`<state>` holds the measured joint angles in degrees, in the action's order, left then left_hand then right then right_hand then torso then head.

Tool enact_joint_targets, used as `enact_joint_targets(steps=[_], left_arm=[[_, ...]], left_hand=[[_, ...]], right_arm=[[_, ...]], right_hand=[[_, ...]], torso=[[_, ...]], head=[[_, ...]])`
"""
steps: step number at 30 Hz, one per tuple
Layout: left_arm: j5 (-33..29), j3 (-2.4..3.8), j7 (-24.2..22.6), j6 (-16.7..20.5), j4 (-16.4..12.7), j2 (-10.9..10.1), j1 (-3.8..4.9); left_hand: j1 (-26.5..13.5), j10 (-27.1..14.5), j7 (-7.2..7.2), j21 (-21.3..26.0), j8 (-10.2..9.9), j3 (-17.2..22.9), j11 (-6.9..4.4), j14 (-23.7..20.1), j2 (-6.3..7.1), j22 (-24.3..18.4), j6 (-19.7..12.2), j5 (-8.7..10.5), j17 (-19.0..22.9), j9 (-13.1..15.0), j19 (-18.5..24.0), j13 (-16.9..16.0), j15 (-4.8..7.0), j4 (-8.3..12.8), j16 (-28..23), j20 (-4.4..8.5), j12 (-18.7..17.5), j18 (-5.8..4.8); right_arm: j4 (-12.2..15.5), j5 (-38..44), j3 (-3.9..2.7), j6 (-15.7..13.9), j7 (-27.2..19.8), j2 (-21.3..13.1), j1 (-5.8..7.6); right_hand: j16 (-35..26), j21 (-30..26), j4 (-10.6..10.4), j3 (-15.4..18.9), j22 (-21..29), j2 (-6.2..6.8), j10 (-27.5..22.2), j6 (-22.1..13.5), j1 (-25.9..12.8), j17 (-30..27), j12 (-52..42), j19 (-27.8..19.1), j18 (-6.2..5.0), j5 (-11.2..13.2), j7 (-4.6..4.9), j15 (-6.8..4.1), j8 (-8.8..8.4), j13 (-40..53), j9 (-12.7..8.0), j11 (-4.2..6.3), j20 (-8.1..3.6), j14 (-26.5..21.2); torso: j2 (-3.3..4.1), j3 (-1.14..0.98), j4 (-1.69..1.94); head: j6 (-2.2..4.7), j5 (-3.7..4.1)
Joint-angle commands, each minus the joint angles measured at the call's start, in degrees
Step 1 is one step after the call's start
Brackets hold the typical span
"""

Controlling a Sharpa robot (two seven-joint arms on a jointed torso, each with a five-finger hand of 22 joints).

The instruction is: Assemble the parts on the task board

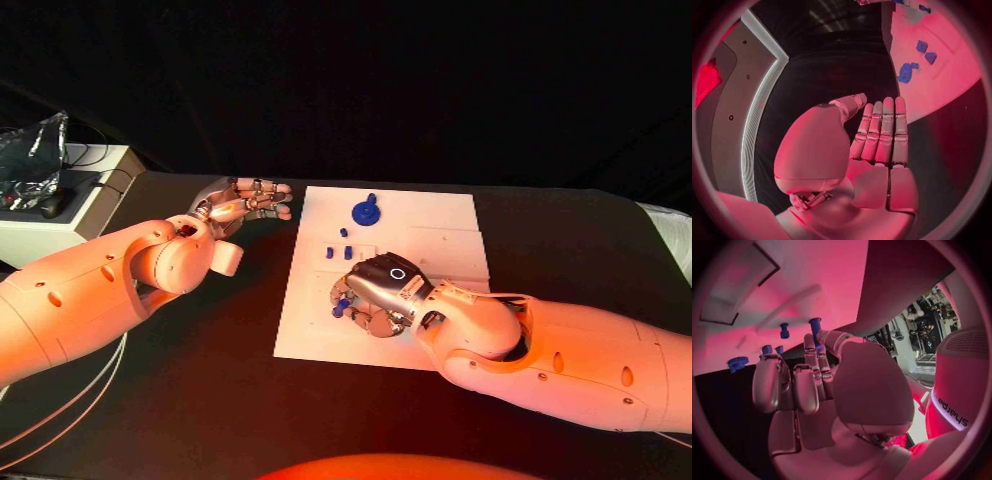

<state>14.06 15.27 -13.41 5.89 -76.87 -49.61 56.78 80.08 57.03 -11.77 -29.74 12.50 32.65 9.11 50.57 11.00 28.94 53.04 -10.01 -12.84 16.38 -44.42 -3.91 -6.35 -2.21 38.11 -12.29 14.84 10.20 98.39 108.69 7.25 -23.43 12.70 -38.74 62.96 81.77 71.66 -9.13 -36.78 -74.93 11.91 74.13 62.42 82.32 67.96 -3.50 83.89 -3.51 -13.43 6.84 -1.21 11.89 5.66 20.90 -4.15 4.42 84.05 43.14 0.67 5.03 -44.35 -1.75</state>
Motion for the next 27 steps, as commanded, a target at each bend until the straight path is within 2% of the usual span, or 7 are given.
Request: enact_joint_targets(steps=[1, 15, 20, 22, 23, 27], left_arm=[[-0.30, 0.04, -0.35, -0.81, -0.19, 0.02, 0.02], [-0.30, 0.04, -0.29, -0.78, -0.31, -0.09, 0.02], [-0.30, 0.04, -0.23, -0.83, -0.32, -0.11, 0.02], [-0.30, 0.04, -0.19, -0.86, -0.32, -0.12, 0.02], [-0.30, 0.04, -0.17, -0.87, -0.32, -0.12, 0.02], [-0.30, 0.04, -0.10, -0.94, -0.32, -0.12, 0.02]], left_hand=[[-0.09, 0.20, -0.08, 0.20, 0.27, 0.08, -0.10, -0.06, -0.32, -0.09, -0.07, 0.01, 0.08, -0.05, 0.15, 0.02, -0.05, 0.26, -0.27, -0.17, 0.05, -0.12], [-0.09, 0.20, -0.08, 0.20, 0.27, 0.08, -0.10, -0.06, -0.32, -0.09, -0.07, 0.01, 0.08, -0.05, 0.15, 0.02, -0.05, 0.26, -0.27, -0.17, 0.05, -0.12], [-0.09, 0.20, -0.08, 0.20, 0.27, 0.08, -0.10, -0.06, -0.32, -0.09, -0.07, 0.01, 0.08, -0.05, 0.15, 0.02, -0.05, 0.26, -0.27, -0.17, 0.05, -0.12], [-0.12, 0.19, -0.10, 0.32, 0.32, 0.08, -0.08, -0.04, -0.39, -0.12, -0.11, 0.01, 0.08, -0.11, 0.12, 0.02, -0.06, 0.27, -0.38, -0.19, 0.04, -0.11], [-0.12, 0.19, -0.10, 0.32, 0.32, 0.08, -0.08, -0.04, -0.39, -0.12, -0.11, 0.01, 0.08, -0.11, 0.12, 0.02, -0.06, 0.27, -0.38, -0.19, 0.04, -0.11], [-0.12, 0.19, -0.10, 0.32, 0.32, 0.08, -0.08, -0.04, -0.39, -0.12, -0.11, 0.01, 0.08, -0.11, 0.12, 0.02, -0.06, 0.27, -0.38, -0.19, 0.04, -0.11]], right_arm=[[-0.16, 1.13, 0.00, 1.47, 0.24, 0.00, -0.04], [-0.95, 1.14, 0.10, 3.37, -0.40, 0.75, -0.04], [-1.17, 1.01, 0.17, 2.84, -0.87, 1.00, -0.04], [-1.19, 0.93, 0.19, 2.27, -1.11, 1.05, -0.04], [-1.18, 0.94, 0.20, 1.86, -1.25, 1.08, -0.04], [-1.12, 0.96, 0.24, 0.73, -1.59, 1.13, -0.04]], right_hand=[[0.34, -0.01, 0.88, -0.92, -9.96, -0.48, 1.60, 0.31, -0.14, 0.00, -0.21, 2.13, 0.29, -0.22, 0.07, -0.35, 0.36, 0.11, 4.34, 1.19, -0.36, 1.89], [0.32, -0.52, 1.37, -0.92, -9.87, -0.25, 1.06, -0.15, -1.09, -0.07, -0.05, 1.98, 0.21, 0.19, 0.19, -0.22, 0.46, -0.03, 4.72, 1.04, -0.28, 1.84], [0.28, -1.11, 1.72, 0.33, -9.80, 0.88, -0.92, -1.75, -3.50, -0.25, 0.01, 1.80, 0.16, -0.13, 0.70, 0.29, -0.02, -0.58, 4.97, 0.42, 0.11, 1.76], [0.27, -1.35, 1.28, 1.29, -9.76, 1.73, -1.68, -2.80, -4.99, -0.35, -0.02, 1.75, 0.13, 0.74, 0.77, 0.51, -0.65, -0.80, 4.78, 0.23, 0.31, 1.72], [0.19, -1.78, 0.86, 2.10, -9.66, 2.46, -2.85, -4.00, -6.05, -0.60, 0.02, 1.65, 0.05, 2.77, 0.63, 0.64, -1.44, -1.10, 4.46, 0.13, 0.46, 1.65], [-0.03, -2.94, 0.49, 3.14, -9.35, 3.48, -5.09, -5.75, -6.83, -1.16, 0.02, 1.43, -0.15, 5.03, 0.27, 0.79, -2.64, -1.53, 3.90, -0.11, 0.66, 1.49]], torso=[[0.01, 0.00, 0.02], [0.01, -0.01, 0.02], [-0.02, 0.01, 0.00], [-0.01, 0.02, -0.01], [-0.01, 0.02, -0.01], [-0.02, 0.00, -0.01]], head=[[-0.06, -0.03], [-0.27, -0.10], [-0.29, -0.12], [-0.31, -0.14], [-0.31, -0.14], [-0.31, -0.16]])
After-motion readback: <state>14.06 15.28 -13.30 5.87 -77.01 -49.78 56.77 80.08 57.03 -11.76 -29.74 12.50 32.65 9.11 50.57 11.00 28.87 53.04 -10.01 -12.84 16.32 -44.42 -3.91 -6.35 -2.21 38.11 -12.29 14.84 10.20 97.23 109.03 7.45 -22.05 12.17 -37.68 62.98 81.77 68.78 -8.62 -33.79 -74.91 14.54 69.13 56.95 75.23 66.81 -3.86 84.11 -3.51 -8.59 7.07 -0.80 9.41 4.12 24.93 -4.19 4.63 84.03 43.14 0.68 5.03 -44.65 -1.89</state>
